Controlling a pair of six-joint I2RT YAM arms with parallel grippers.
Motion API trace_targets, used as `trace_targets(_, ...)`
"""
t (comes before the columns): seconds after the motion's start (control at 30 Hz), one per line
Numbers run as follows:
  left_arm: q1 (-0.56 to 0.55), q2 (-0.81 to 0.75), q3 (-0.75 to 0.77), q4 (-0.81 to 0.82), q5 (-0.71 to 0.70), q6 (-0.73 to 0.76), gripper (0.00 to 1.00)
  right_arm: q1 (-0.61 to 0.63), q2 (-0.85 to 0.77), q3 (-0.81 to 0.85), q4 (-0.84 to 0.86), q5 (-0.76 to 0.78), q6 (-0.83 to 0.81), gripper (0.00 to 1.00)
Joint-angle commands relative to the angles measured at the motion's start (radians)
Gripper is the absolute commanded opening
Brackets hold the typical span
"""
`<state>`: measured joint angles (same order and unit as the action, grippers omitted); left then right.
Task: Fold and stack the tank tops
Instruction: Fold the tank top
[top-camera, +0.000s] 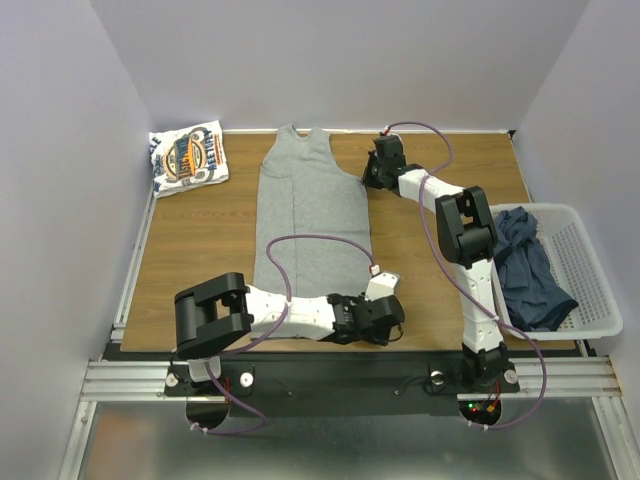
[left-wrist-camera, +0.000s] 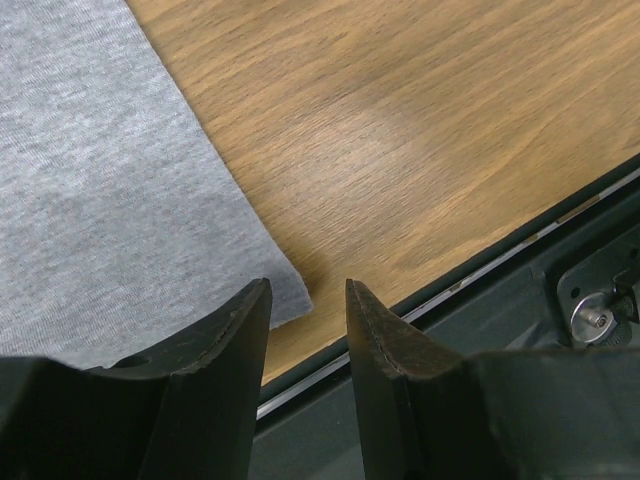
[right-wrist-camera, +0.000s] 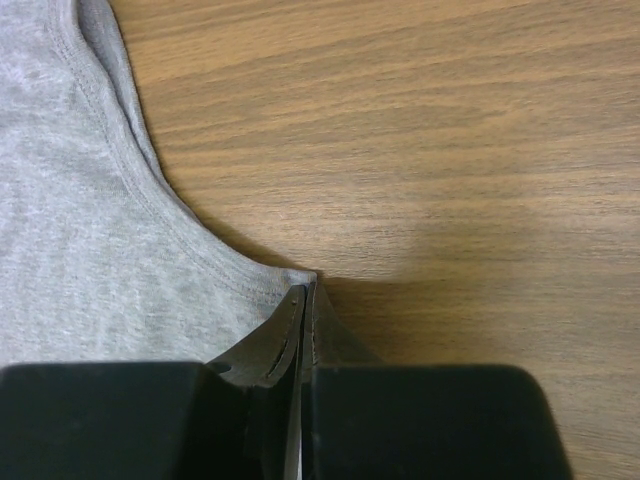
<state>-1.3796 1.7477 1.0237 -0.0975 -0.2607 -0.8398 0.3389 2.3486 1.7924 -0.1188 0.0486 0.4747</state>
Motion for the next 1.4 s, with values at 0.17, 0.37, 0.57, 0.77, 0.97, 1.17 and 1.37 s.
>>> trace_targets(0.17,-0.021,0.024,0.062,-0.064,-0.052,-0.015,0.41,0.011,-0.005,0.019,-0.004,0.027,-0.011,0.01)
trace_targets(0.37,-0.042,0.076,0.098,-0.087,-0.046,-0.007,0.38,0.009,-0.005,0.018,-0.004,0.028,-0.015,0.01)
trace_targets(0.57,-0.049,0.095,0.111,-0.097,-0.051,-0.007,0.34,0.009,-0.005,0.018,-0.004,0.025,-0.011,0.01)
trace_targets(0.77,-0.056,0.081,0.128,-0.103,-0.058,0.013,0.00,0.006,-0.008,0.012,-0.004,0.046,-0.007,0.00)
trace_targets(0.97,-0.065,0.039,0.154,-0.077,-0.042,0.053,0.00,-0.018,-0.028,-0.007,-0.004,0.071,0.001,0.00)
trace_targets(1.17,-0.067,-0.014,0.144,-0.016,0.006,0.077,0.00,-0.064,-0.064,-0.033,-0.002,0.082,-0.004,0.00)
trace_targets(1.37,-0.065,-0.043,0.124,0.045,0.049,0.099,0.00,-0.113,-0.098,-0.065,-0.004,0.089,-0.001,0.00)
